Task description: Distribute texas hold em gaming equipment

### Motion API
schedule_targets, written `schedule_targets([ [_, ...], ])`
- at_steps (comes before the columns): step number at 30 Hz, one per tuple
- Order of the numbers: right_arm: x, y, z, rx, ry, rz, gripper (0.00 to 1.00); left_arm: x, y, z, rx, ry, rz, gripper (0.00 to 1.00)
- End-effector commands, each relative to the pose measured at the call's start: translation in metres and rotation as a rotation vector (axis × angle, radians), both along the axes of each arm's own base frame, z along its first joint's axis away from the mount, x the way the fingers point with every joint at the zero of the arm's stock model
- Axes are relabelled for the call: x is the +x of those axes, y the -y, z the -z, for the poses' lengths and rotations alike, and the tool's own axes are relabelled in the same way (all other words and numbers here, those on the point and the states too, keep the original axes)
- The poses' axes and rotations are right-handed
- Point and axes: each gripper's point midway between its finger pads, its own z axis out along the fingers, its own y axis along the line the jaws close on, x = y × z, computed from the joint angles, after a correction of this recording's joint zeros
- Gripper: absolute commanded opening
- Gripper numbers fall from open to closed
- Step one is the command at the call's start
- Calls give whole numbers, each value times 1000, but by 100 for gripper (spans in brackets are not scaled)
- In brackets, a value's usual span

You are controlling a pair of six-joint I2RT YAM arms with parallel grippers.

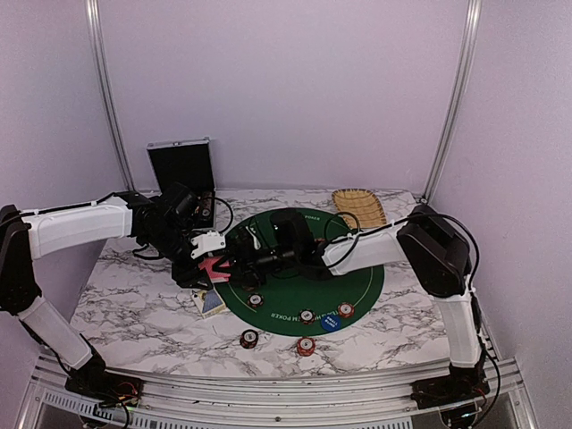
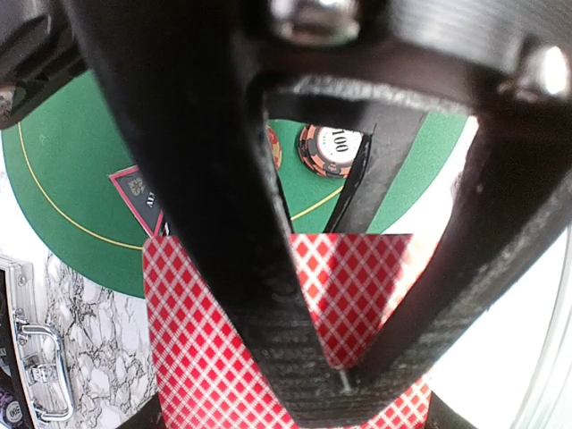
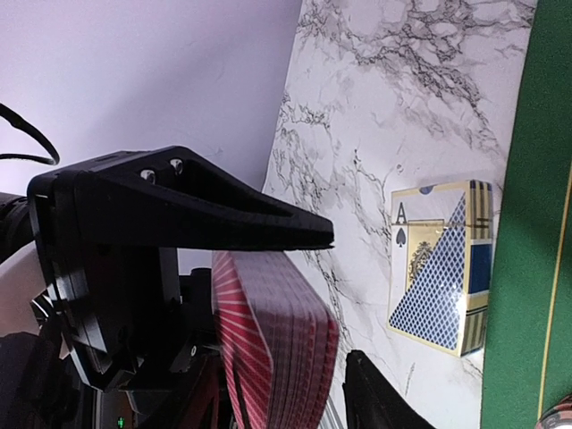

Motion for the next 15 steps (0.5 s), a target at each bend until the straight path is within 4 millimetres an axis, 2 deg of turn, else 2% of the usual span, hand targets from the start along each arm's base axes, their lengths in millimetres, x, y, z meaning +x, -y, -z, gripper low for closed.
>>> schedule_targets([
  [1,3,5,-27,28,50,14,46,1,2,-12,-25,32,-3,23],
  [8,2,9,-31,16,67,17,37,1,0,-11,-19,33,-4,23],
  [15,0,11,-26,4,61,10,31,2,0,-11,-18,34,-5,22],
])
